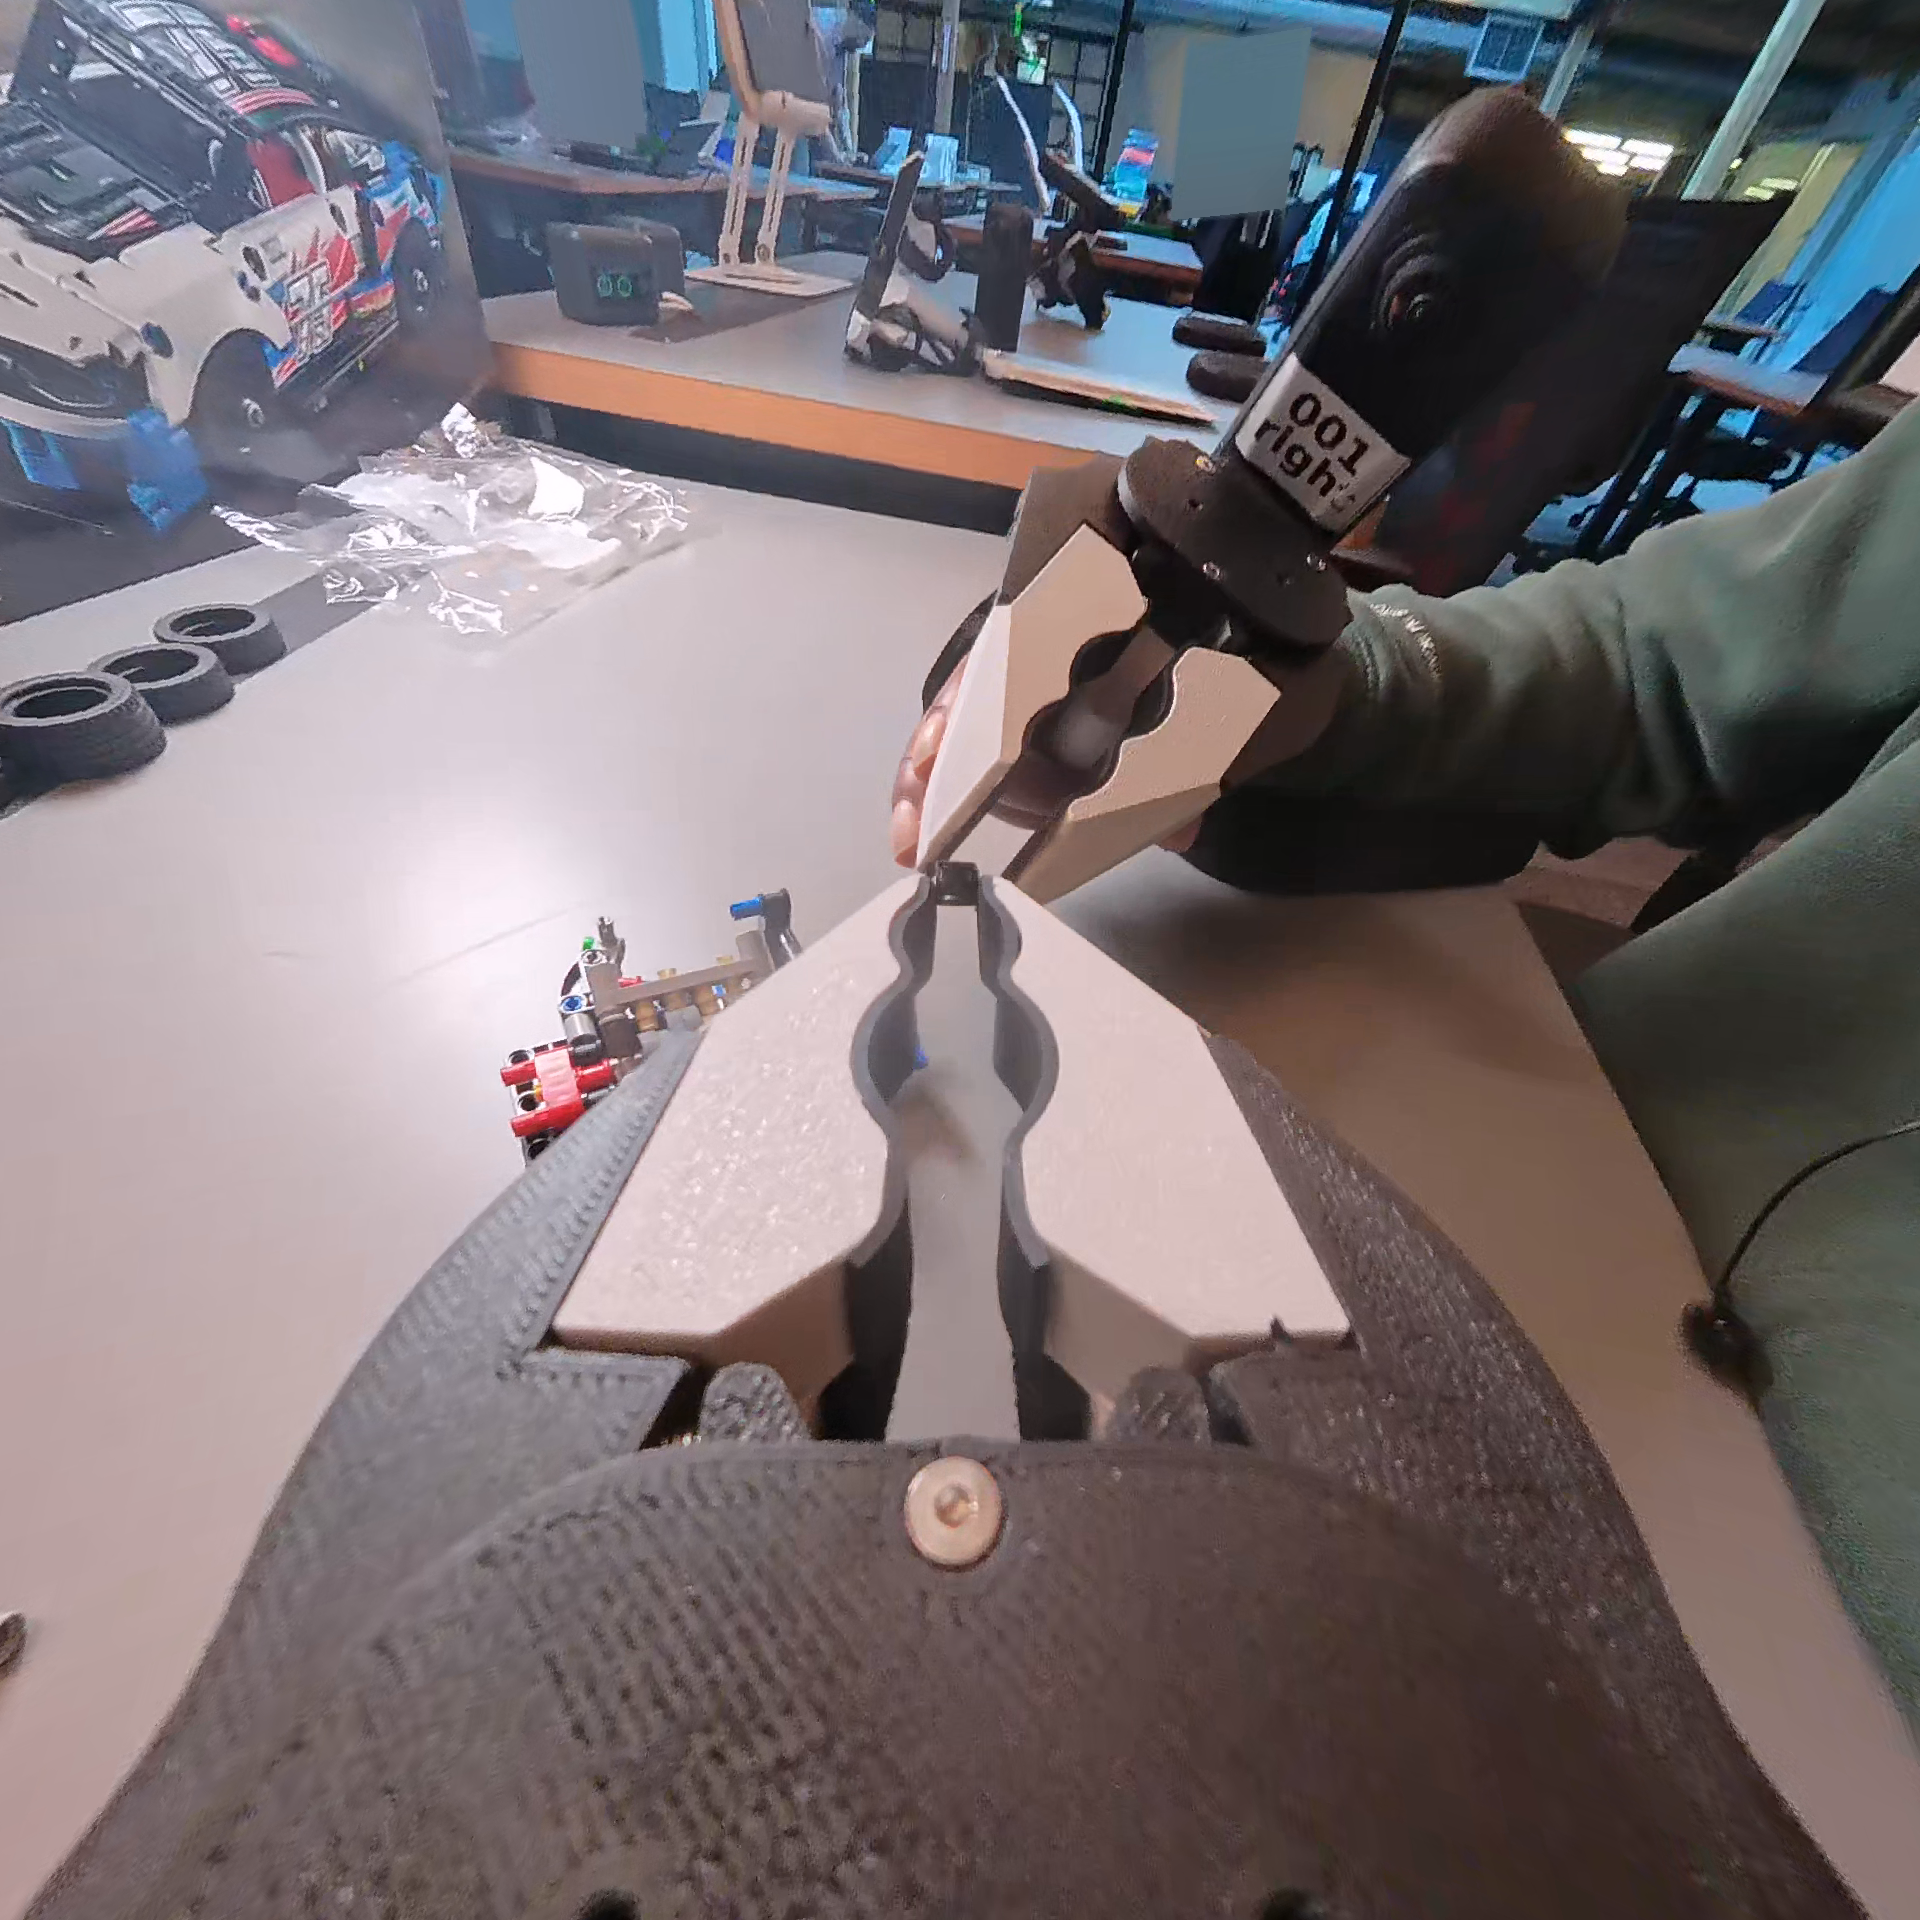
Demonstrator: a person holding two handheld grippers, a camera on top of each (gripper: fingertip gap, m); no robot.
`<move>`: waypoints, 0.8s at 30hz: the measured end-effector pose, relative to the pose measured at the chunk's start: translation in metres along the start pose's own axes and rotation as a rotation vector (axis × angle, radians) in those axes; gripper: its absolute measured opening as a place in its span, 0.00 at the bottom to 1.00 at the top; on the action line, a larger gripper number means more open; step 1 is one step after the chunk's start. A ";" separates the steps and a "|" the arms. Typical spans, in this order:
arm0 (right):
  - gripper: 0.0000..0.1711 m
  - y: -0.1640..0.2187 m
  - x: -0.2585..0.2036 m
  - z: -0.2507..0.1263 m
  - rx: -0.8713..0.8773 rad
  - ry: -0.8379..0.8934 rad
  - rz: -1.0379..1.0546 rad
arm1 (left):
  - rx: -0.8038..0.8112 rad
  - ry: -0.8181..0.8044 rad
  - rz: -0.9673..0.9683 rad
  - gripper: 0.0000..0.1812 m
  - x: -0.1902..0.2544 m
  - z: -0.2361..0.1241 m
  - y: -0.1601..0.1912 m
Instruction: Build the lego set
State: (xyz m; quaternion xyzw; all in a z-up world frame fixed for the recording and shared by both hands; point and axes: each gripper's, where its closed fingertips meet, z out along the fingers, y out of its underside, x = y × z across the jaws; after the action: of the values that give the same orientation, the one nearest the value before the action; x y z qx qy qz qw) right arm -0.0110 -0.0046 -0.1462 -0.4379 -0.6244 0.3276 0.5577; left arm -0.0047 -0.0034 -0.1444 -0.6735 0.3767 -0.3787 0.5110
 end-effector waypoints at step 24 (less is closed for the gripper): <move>0.05 -0.023 0.010 0.000 0.202 -0.033 0.343 | 0.227 0.083 -0.176 0.03 0.003 -0.006 -0.026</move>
State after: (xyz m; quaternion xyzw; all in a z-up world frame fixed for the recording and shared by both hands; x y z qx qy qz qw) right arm -0.0151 -0.0042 -0.1218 -0.4745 -0.5137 0.4859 0.5243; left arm -0.0059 -0.0032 -0.1173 -0.6258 0.2916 -0.4896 0.5325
